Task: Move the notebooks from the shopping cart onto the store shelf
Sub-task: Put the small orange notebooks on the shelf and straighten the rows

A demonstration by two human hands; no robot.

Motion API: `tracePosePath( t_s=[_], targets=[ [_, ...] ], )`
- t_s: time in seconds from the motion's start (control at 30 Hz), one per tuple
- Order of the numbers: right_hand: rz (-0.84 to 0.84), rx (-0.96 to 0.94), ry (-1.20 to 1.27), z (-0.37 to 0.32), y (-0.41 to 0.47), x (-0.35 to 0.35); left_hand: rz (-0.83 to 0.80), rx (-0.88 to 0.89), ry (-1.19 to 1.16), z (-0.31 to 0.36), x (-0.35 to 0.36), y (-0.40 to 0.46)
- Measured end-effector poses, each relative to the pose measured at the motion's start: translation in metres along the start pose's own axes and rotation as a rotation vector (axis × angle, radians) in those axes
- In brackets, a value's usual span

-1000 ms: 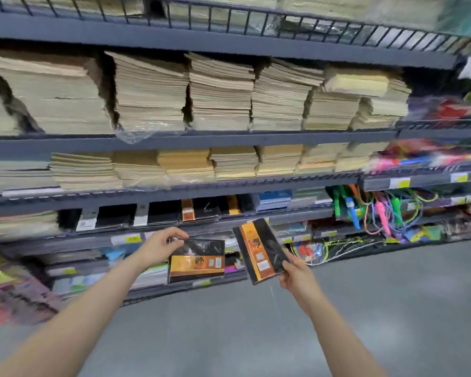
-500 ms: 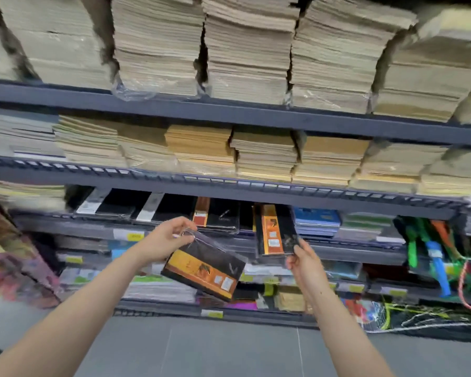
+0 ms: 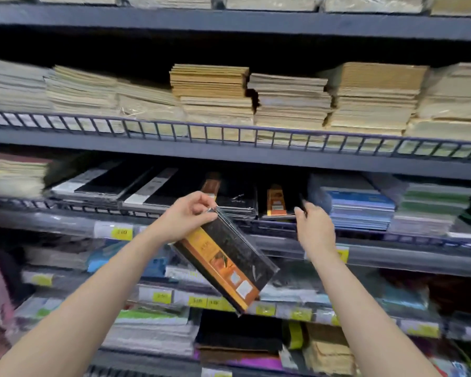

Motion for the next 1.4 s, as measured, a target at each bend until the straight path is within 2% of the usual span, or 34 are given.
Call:
tracePosePath(
  t_s=[0.13,0.23,0.43,0.53,0.67,0.7,0.83,0.9,1.03,1.17,1.27,1.4],
  targets=[
    [0.018,-0.060,-0.231,-0.007,-0.003,0.009,0.010,-0.003,-0.011,-0.004,-0.003,0.002],
    [0.057,-0.097,-0.282,-0.008,-0.006,0.011,0.004,-0.019,0.033,0.000,-0.003,0.002],
    [0.039,-0.113,-0.220,0.002,-0.009,0.009,-0.011,-0.023,0.073,0.007,-0.001,-0.003],
    [-0.009,-0.108,-0.113,0.007,-0.011,0.005,-0.021,-0.016,0.080,0.010,0.001,-0.005],
    [-0.007,-0.321,0.129,0.011,-0.044,-0.010,-0.094,-0.007,0.076,0.022,0.017,-0.004],
    [-0.058,-0.355,0.200,0.013,-0.056,-0.014,-0.116,0.002,0.072,0.028,0.024,-0.003],
    [-0.592,-0.251,0.404,0.029,-0.096,-0.005,-0.151,0.049,0.056,0.044,0.048,0.005],
    [-0.667,-0.194,0.505,0.040,-0.106,-0.003,-0.143,0.073,0.044,0.049,0.059,0.010],
    [-0.569,-0.112,0.664,0.055,-0.113,-0.021,-0.044,0.170,0.128,0.060,0.068,0.018],
    [-0.427,-0.016,0.814,0.071,-0.110,-0.036,0.140,0.327,0.472,0.059,0.048,0.015],
    [-0.356,0.043,0.884,0.067,-0.098,-0.039,0.130,0.264,0.770,0.036,0.039,0.017],
    [-0.340,0.112,0.877,0.042,-0.061,-0.022,0.127,0.272,0.848,0.025,0.045,0.015]
  ],
)
Point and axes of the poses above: each hand's wrist, its own y-axis towards the middle knuckle, its own x-axis out of the palm, z = x × y, the point moved 4 cm from there along y, towards the middle knuckle, and after that the axes turned 4 degrees about -z, right-handed, at the moved point
